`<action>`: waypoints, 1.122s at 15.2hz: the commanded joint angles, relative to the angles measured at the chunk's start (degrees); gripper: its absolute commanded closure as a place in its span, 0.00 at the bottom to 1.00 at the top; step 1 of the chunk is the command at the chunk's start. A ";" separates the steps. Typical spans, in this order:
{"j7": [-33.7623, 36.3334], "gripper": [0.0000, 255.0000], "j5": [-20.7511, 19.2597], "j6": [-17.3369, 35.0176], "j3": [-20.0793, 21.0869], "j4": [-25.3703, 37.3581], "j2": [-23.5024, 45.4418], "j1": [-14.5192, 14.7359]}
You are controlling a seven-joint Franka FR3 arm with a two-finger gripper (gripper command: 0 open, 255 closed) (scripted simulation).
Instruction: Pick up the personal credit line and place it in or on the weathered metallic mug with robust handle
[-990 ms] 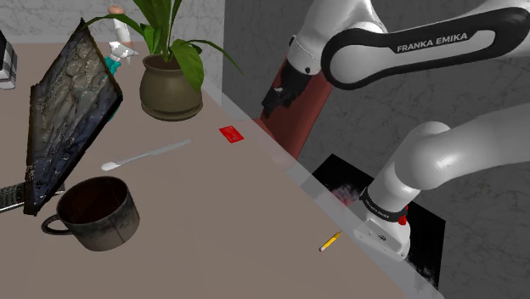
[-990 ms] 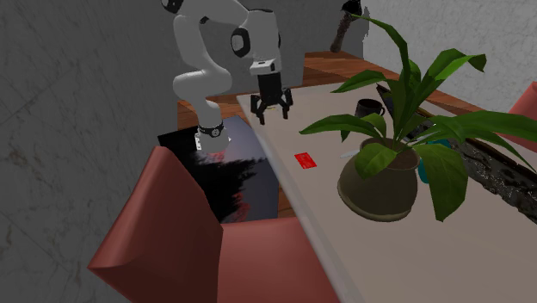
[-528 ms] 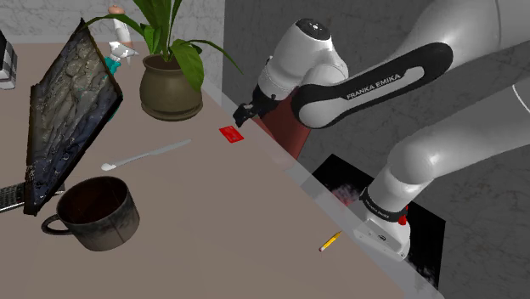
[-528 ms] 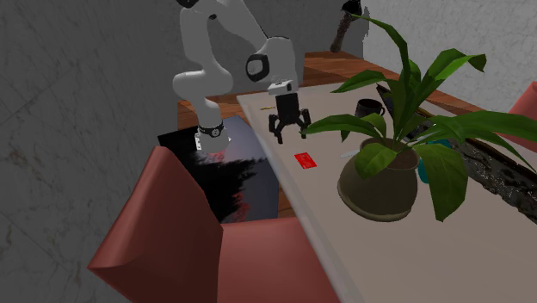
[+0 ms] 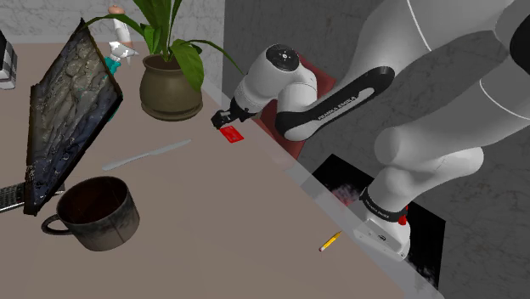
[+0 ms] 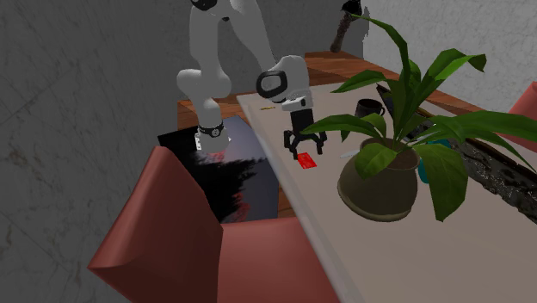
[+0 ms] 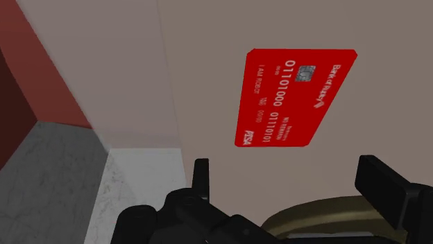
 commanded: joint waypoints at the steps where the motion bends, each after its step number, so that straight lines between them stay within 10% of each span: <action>1: 2.13 0.00 -2.30 1.41 6.80 0.79 0.50 -7.45; 4: 3.43 0.00 -3.70 3.78 18.70 2.11 0.09 -20.39; 12: 3.07 0.00 -3.23 3.83 18.66 2.06 -0.03 -20.28; 13: 3.07 1.00 -3.23 3.83 18.66 2.06 -0.03 -20.28; 17: 3.11 1.00 -3.28 4.19 18.66 1.77 -0.13 -20.39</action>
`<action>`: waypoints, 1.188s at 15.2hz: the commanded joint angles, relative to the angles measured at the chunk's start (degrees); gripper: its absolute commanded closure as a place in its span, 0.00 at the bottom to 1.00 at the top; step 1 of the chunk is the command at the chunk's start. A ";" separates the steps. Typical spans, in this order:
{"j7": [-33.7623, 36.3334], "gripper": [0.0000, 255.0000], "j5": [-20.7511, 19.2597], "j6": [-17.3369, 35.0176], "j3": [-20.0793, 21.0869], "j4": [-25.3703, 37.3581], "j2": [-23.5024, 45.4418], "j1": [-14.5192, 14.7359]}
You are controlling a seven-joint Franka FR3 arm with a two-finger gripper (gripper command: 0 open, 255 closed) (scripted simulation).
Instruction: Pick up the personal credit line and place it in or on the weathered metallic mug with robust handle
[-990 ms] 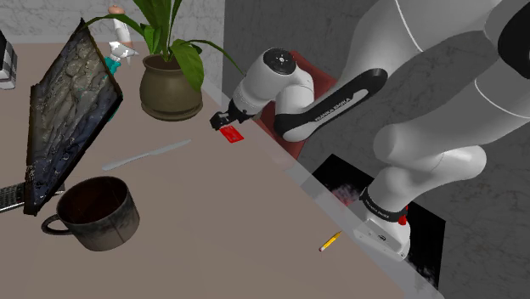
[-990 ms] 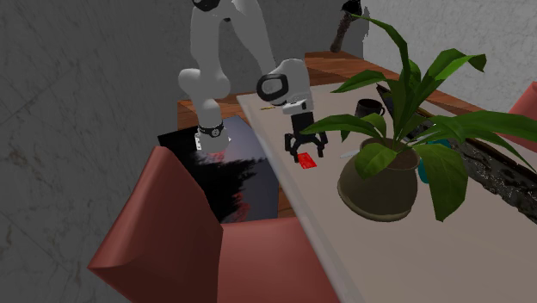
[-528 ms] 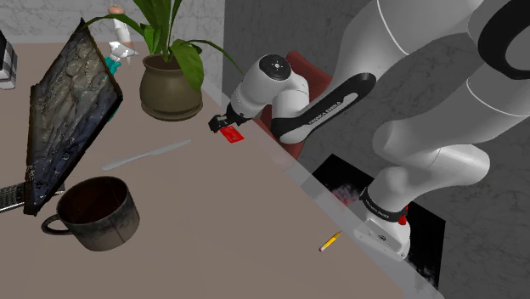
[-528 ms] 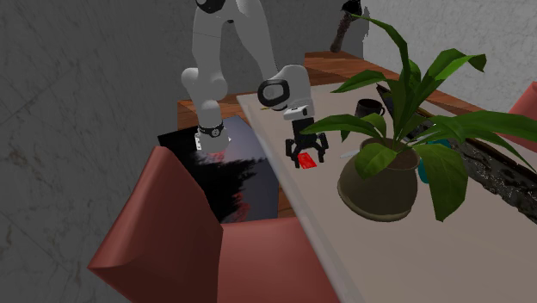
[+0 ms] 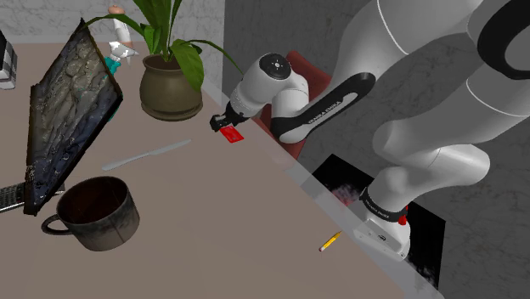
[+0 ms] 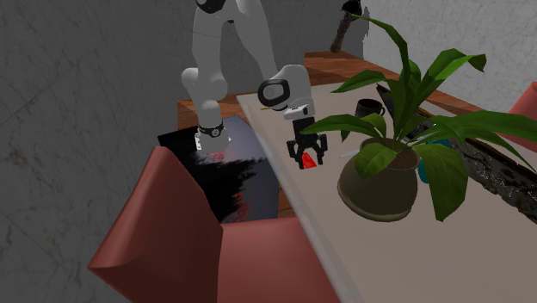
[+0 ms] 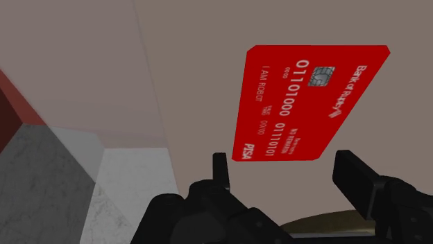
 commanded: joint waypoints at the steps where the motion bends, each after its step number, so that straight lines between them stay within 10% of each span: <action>1: 0.03 1.00 -0.02 -0.11 0.33 -0.52 -0.10 -0.31; 5: -0.04 1.00 0.00 -0.57 0.00 -0.23 0.09 0.11; 18: -9.64 1.00 7.89 -10.49 -30.15 1.44 0.43 31.08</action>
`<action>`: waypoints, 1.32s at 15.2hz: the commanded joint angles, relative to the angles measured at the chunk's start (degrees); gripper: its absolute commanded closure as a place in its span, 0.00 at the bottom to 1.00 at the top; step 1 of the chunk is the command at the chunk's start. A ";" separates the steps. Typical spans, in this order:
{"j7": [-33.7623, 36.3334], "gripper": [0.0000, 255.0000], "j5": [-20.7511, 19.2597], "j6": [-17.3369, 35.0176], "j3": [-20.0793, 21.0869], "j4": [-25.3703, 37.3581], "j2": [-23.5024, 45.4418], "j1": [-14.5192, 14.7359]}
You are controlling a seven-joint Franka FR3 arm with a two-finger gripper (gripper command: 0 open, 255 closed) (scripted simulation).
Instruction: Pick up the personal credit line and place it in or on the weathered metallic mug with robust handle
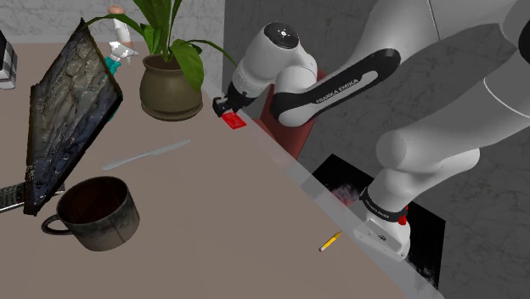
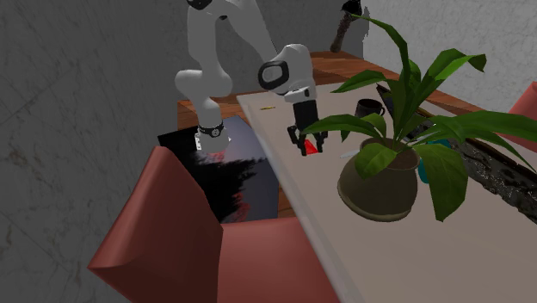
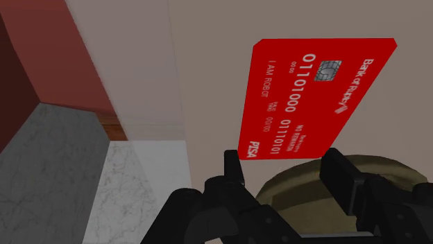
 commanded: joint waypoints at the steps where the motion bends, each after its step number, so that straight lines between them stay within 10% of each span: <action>1: -2.06 1.00 2.19 -1.51 -3.21 0.44 -0.73 3.44; 20: -14.49 1.00 14.02 -15.35 -18.08 7.15 -7.39 17.52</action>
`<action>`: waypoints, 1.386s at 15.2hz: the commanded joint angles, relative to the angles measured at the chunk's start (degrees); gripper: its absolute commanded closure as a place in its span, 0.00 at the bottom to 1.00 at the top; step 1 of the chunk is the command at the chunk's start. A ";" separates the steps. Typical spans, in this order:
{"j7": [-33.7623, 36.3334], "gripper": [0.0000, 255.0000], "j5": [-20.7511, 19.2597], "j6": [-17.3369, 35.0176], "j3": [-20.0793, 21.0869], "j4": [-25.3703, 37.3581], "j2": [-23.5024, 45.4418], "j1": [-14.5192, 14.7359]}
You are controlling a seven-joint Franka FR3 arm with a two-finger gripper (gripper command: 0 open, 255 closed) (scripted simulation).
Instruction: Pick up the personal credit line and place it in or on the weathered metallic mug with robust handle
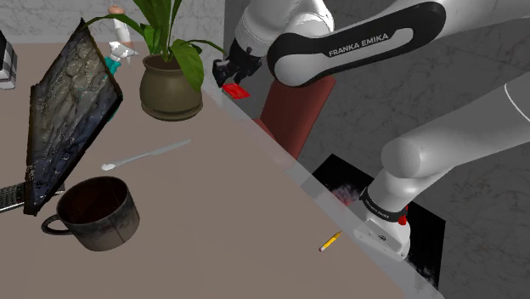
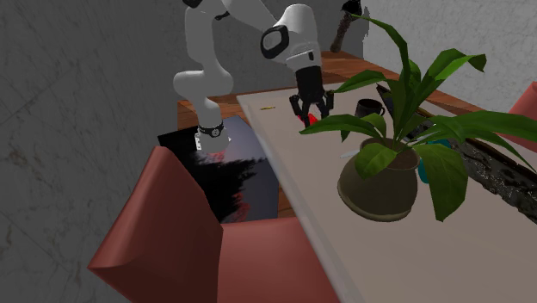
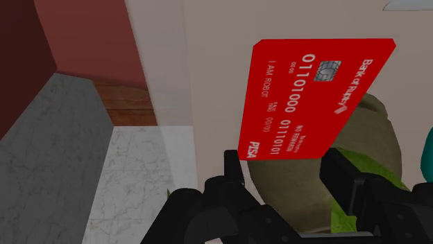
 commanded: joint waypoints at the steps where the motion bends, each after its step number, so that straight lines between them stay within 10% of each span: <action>1: 1.28 1.00 -0.21 -1.21 1.22 1.14 -0.04 -0.07; 11: 18.61 1.00 -7.37 -9.60 22.11 12.81 4.13 -8.42; 16: 26.28 1.00 -11.33 -14.82 41.21 21.16 6.69 -21.84; 21: 26.35 1.00 -4.86 -19.25 57.71 30.94 0.26 -35.97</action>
